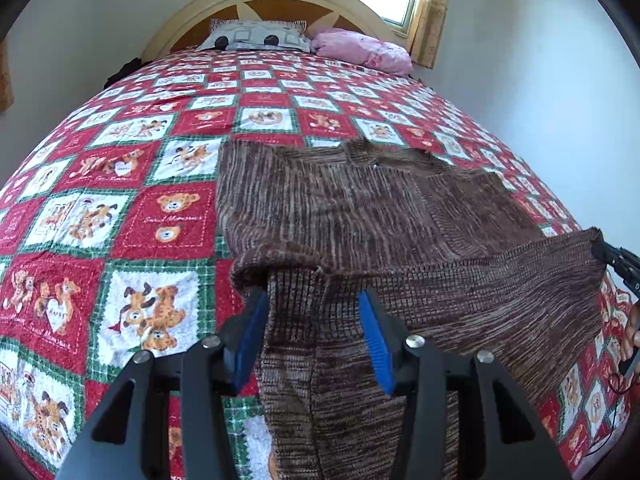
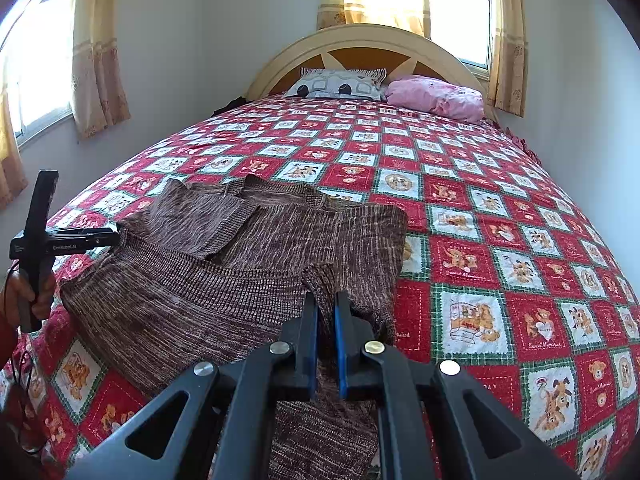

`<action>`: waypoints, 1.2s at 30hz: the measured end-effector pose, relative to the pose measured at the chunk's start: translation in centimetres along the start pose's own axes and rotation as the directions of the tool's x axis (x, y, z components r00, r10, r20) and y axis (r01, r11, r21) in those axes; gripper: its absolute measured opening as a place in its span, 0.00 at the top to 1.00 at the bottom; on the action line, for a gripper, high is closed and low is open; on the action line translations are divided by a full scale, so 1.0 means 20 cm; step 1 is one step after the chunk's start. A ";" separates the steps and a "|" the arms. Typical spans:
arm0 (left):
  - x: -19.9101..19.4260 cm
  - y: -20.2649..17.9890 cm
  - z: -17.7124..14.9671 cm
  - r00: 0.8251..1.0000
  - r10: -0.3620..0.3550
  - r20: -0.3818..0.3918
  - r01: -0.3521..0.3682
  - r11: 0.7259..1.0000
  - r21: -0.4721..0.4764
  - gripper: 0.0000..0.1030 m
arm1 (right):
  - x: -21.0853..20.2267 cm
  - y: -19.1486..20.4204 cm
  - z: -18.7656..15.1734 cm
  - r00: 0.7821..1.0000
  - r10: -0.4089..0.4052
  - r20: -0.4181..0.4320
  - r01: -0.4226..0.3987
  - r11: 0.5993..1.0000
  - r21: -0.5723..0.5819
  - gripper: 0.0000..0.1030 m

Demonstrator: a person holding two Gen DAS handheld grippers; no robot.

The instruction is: Fold small clothes

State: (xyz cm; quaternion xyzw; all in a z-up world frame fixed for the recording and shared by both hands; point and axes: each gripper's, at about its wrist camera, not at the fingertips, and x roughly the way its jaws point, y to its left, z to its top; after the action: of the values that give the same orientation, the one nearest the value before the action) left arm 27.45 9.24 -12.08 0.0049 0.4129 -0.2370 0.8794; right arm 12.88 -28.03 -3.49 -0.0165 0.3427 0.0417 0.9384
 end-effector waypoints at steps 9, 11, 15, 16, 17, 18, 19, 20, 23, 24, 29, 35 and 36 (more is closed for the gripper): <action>0.11 0.04 0.01 0.998 -0.043 -0.051 0.040 0.998 -0.047 0.51 | 0.00 0.00 -0.02 1.000 0.003 -0.006 -0.003 1.000 0.002 0.93; 0.12 0.04 0.01 0.997 -0.047 -0.059 0.045 0.998 -0.035 0.51 | 0.00 -0.01 -0.02 1.000 0.003 -0.010 -0.003 1.000 0.008 0.93; 0.11 0.05 0.00 0.997 -0.056 -0.052 0.054 0.997 -0.048 0.51 | 0.01 -0.02 -0.02 1.000 0.013 -0.012 -0.013 1.000 0.027 0.93; 0.11 0.06 0.00 0.997 -0.064 -0.049 0.061 0.996 -0.060 0.51 | 0.01 -0.01 -0.03 1.000 0.012 -0.014 -0.012 1.000 0.024 0.93; 0.11 0.06 0.00 0.997 -0.069 -0.046 0.066 0.995 -0.069 0.51 | 0.01 -0.01 -0.03 1.000 0.011 -0.017 -0.011 1.000 0.020 0.93; 0.12 0.06 -0.01 0.996 -0.073 -0.043 0.069 0.995 -0.077 0.51 | 0.02 -0.01 -0.03 1.000 0.011 -0.020 -0.011 1.000 0.018 0.93; 0.12 0.06 -0.02 0.996 -0.082 -0.043 0.077 0.993 -0.089 0.51 | 0.02 -0.01 -0.03 1.000 0.013 -0.022 -0.012 1.000 0.018 0.93; 0.13 0.05 -0.02 0.995 -0.085 -0.052 0.080 0.993 -0.087 0.54 | 0.02 -0.01 -0.04 1.000 0.014 -0.023 -0.014 1.000 0.019 0.93; 0.14 -0.02 -0.02 0.998 0.003 -0.062 -0.004 1.000 -0.014 0.71 | 0.02 -0.01 -0.04 1.000 0.016 -0.022 -0.015 0.999 0.028 0.93; 0.13 -0.03 -0.02 0.998 0.012 -0.058 -0.013 1.000 -0.008 0.83 | 0.02 -0.01 -0.04 1.000 0.016 -0.022 -0.015 0.999 0.032 0.93; 0.07 -0.04 -0.05 1.000 0.021 -0.024 -0.022 0.997 -0.067 0.90 | 0.00 -0.01 -0.05 1.000 0.002 -0.015 -0.002 1.000 0.029 0.93; -0.16 -0.12 -0.06 0.995 0.040 0.095 -0.034 0.997 -0.062 0.90 | -0.11 0.02 -0.01 0.998 -0.039 0.046 0.040 0.999 -0.029 0.93; -0.19 -0.13 -0.04 0.992 0.045 0.119 -0.038 0.998 -0.058 0.90 | -0.13 0.02 0.00 0.998 -0.042 0.053 0.044 0.998 -0.036 0.93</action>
State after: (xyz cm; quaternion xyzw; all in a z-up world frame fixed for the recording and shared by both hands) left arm 23.64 8.75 -9.38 -0.0253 0.3653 -0.2069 0.9072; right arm 10.94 -27.72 -1.85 -0.0400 0.3166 0.0283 0.9473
